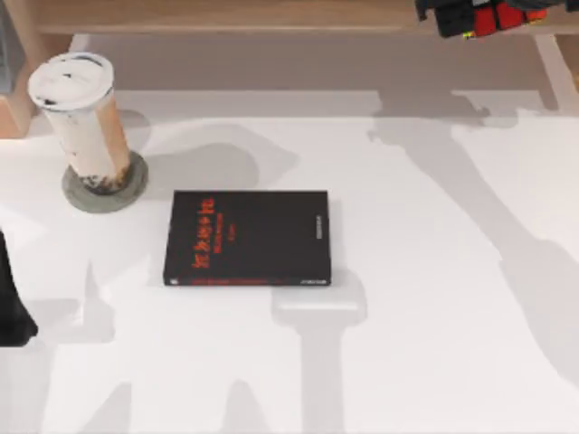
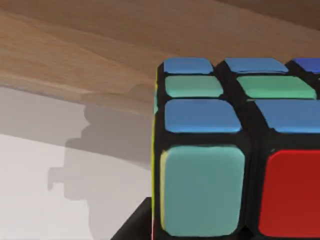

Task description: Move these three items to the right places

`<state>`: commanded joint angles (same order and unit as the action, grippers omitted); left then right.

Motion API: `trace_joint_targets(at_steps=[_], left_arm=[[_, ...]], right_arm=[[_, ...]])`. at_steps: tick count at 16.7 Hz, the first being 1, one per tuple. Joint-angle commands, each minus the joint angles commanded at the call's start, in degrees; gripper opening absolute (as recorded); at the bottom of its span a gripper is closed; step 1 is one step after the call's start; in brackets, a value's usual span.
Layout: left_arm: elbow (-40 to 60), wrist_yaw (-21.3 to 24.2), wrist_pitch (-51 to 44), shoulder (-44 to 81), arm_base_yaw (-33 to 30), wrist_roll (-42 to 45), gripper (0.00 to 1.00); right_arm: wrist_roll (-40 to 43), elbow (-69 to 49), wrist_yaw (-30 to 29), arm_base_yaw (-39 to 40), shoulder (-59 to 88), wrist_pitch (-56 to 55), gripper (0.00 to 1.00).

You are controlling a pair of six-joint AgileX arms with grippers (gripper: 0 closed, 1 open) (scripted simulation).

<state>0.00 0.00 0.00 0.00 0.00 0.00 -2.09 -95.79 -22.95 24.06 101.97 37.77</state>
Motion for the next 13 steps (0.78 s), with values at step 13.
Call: trace_joint_targets(at_steps=[13], left_arm=[[0.00, 0.00, 0.00, 0.00, 0.00, 0.00, 1.00]], right_arm=[[1.15, 8.15, -5.08, 2.87, -8.27, -43.38, 0.00]])
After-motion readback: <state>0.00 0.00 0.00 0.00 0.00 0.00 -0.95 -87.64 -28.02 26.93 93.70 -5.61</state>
